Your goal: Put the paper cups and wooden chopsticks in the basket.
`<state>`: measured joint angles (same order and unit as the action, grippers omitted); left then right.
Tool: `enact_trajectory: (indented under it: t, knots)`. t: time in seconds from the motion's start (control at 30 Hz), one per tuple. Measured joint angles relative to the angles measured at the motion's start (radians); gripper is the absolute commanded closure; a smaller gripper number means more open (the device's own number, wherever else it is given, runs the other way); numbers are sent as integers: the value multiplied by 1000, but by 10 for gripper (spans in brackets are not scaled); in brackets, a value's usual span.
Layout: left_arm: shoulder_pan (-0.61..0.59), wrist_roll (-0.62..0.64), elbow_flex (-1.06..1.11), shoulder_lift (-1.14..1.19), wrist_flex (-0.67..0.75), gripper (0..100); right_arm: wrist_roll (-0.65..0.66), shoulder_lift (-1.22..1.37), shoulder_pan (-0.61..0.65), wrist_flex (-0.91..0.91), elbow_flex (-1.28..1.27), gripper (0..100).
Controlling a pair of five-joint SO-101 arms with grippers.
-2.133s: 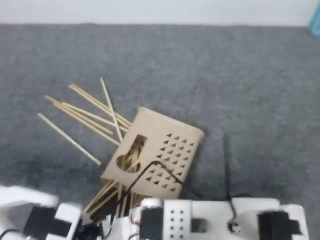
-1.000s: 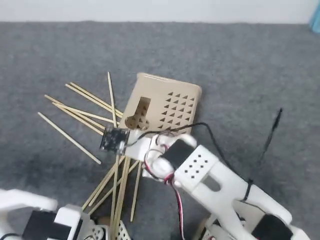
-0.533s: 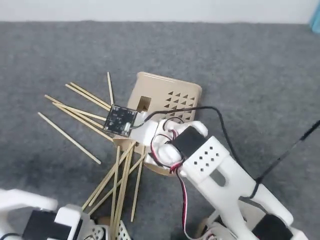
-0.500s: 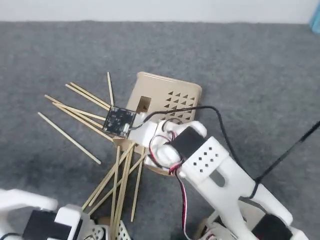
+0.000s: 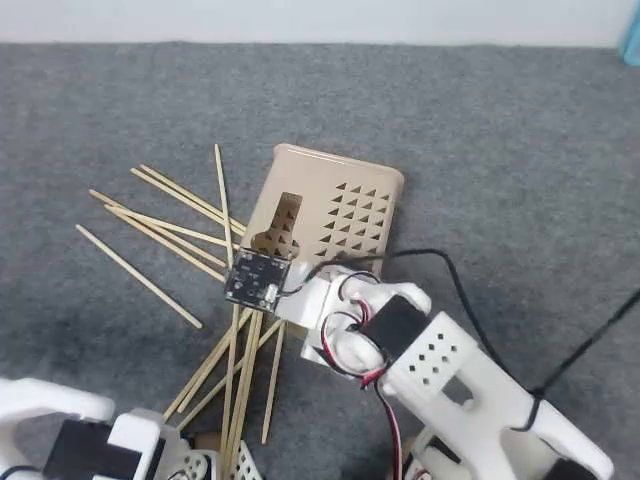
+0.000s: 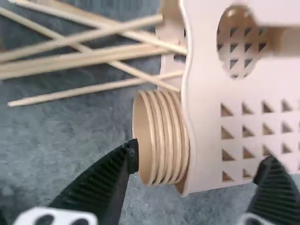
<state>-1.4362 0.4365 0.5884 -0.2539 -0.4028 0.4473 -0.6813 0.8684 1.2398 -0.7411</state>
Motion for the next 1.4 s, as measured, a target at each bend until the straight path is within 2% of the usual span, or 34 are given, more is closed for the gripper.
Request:
enact_trajectory:
  t: [0.2,0.5,0.7,0.83,1.07,1.3,1.4]
  knots:
    - [0,0,0,0,0,917,0,0,-60,-167,-164,592]
    - [9,0,0,0,0,917,28,-11,-269,-399,-253,592]
    - [9,0,0,0,0,917,-147,-11,-350,-635,-338,592]
    - [9,0,0,0,0,917,-275,9,-361,-910,-477,592]
    - [9,0,0,0,0,917,-315,173,-420,-1330,-559,593]
    - [9,0,0,0,0,917,-315,459,-466,-1516,-468,596]
    - [9,0,3,0,0,917,-345,615,-466,-1587,-373,686]
